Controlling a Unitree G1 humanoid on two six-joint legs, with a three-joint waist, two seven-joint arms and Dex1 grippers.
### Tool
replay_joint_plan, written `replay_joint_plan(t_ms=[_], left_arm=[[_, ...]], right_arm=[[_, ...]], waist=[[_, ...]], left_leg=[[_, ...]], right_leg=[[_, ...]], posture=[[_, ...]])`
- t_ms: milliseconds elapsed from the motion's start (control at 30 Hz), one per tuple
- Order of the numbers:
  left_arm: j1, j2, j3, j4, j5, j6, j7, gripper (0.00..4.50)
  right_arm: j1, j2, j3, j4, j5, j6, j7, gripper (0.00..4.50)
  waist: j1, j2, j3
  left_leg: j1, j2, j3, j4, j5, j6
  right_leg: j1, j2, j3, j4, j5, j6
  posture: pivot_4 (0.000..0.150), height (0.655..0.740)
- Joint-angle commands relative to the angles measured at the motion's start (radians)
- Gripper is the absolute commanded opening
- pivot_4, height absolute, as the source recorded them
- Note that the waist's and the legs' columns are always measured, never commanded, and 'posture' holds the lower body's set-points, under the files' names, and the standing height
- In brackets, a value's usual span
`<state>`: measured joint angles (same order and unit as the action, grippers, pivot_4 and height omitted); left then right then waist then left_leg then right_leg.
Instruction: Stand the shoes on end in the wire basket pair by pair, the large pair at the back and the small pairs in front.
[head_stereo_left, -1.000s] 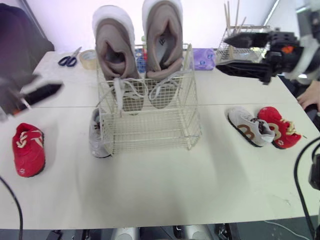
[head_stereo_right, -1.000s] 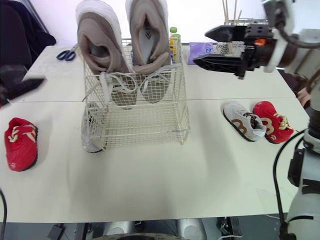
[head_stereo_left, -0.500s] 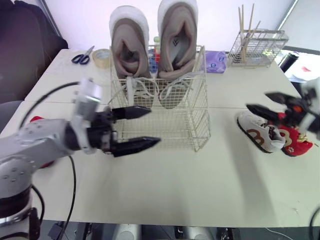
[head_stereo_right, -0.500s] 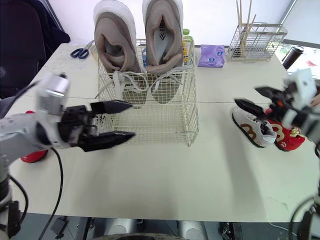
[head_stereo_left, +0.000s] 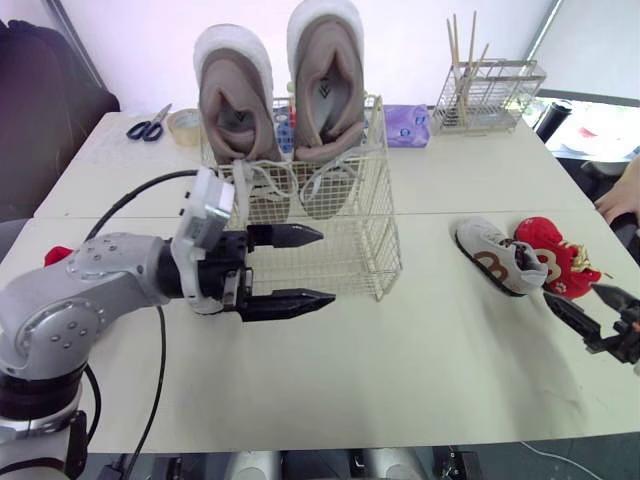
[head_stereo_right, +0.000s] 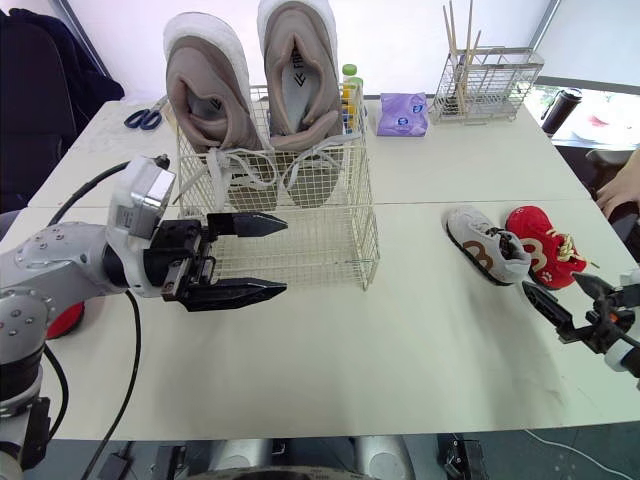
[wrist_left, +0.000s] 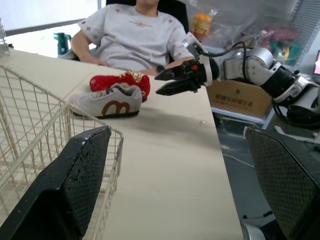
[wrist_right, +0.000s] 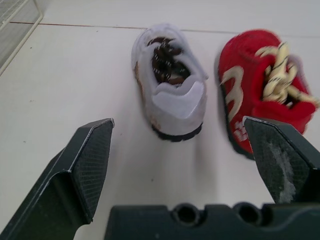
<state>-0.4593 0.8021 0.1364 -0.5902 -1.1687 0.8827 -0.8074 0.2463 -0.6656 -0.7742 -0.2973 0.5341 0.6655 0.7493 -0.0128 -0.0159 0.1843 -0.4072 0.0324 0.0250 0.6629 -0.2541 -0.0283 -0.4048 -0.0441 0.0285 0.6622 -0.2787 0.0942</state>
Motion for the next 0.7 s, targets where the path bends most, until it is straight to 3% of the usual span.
replay_joint_plan(t_ms=[33,400,700], left_arm=[[0.003,0.012,0.029,-0.001,-0.004,-0.015,-0.005,4.43],[0.006,0.049,0.058,-0.015,-0.039,0.004,0.020,4.43],[0.059,0.154,0.077,-0.049,-0.060,0.024,-0.058,4.43]], right_arm=[[-0.035,0.014,0.050,0.023,-0.006,-0.058,-0.019,4.50],[-0.150,0.030,0.193,0.199,-0.035,-0.161,-0.058,4.50],[-0.309,0.034,0.244,0.451,-0.032,-0.254,-0.018,4.50]], waist=[[0.000,0.000,0.000],[0.001,0.000,0.000],[0.002,0.001,0.000]], left_leg=[[0.000,0.000,0.000,0.000,0.000,0.000],[-0.001,0.000,0.000,0.000,0.000,0.000],[-0.001,0.000,0.000,0.000,0.000,0.000]], right_leg=[[0.000,0.000,0.000,0.000,0.000,0.000],[0.000,-0.001,0.000,0.000,0.000,0.000],[0.000,-0.001,0.000,0.000,0.000,0.000]], posture=[[0.150,0.7400],[0.150,0.7400],[0.150,0.7400]])
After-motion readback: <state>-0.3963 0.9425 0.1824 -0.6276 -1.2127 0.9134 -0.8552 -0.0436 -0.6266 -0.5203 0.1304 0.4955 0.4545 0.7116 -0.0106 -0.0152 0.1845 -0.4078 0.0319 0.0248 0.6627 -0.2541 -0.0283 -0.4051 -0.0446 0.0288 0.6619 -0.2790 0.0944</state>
